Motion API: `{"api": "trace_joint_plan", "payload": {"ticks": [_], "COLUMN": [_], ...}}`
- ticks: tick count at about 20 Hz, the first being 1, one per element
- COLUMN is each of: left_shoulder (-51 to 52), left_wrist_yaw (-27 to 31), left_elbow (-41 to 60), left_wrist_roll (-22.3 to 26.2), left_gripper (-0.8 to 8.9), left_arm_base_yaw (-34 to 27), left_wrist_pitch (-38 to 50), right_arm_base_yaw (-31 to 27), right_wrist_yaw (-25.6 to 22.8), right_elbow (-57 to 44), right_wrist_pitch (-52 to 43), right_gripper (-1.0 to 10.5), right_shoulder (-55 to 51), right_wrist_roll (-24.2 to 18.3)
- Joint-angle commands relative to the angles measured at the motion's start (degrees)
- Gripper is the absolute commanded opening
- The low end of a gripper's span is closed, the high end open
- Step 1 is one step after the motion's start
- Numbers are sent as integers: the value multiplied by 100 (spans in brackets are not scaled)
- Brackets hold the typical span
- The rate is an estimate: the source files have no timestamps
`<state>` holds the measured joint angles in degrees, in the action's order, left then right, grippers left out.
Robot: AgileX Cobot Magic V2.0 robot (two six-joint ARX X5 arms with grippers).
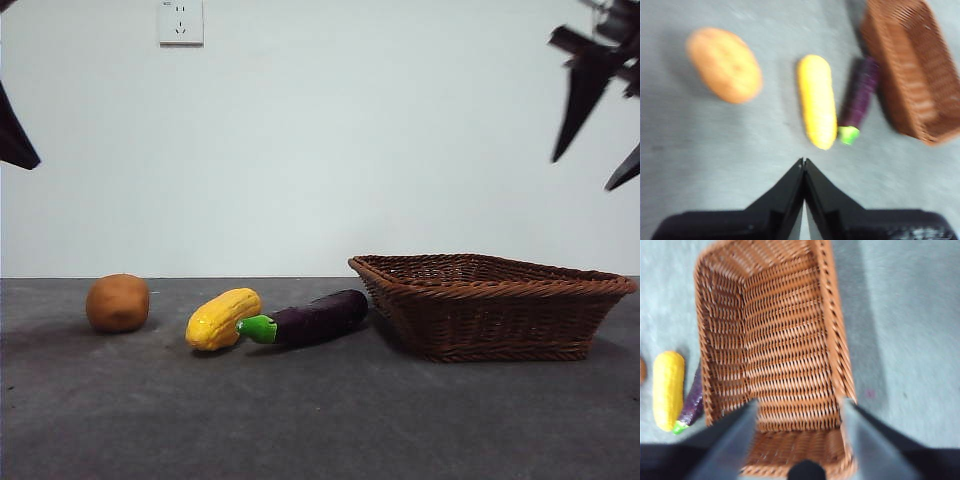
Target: Help me put the vegetables on the table into the basket
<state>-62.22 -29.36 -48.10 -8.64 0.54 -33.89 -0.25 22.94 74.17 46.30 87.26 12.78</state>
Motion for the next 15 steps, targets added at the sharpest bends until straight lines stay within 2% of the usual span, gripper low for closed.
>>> {"api": "trace_joint_plan", "payload": {"ticks": [1, 5, 8, 10, 12, 15], "left_shoulder": [-146, -404, -527, -553, -564, -599], "left_wrist_yaw": [-260, -258, -254, -229, -223, -216], "left_elbow": [-11, -11, -11, -11, -11, -11], "left_wrist_roll": [155, 315, 391, 437, 437, 433], "left_gripper": [-4, -4, -4, -4, -4, -4], "left_arm_base_yaw": [11, 116, 166, 223, 238, 295], "left_wrist_pitch": [-44, -151, -160, -138, -101, -15], "right_arm_base_yaw": [59, 116, 149, 186, 247, 313], "right_wrist_yaw": [0, -55, -313, -334, -339, -343], "right_elbow": [605, 1622, 2190, 2308, 2317, 2317], "right_wrist_pitch": [179, 573, 1023, 1058, 1056, 1128], "right_gripper": [472, 469, 468, 450, 364, 364], "right_shoulder": [721, 1919, 2656, 2944, 3119, 3309], "right_wrist_roll": [-387, -562, -841, -973, -1132, -1228]}}
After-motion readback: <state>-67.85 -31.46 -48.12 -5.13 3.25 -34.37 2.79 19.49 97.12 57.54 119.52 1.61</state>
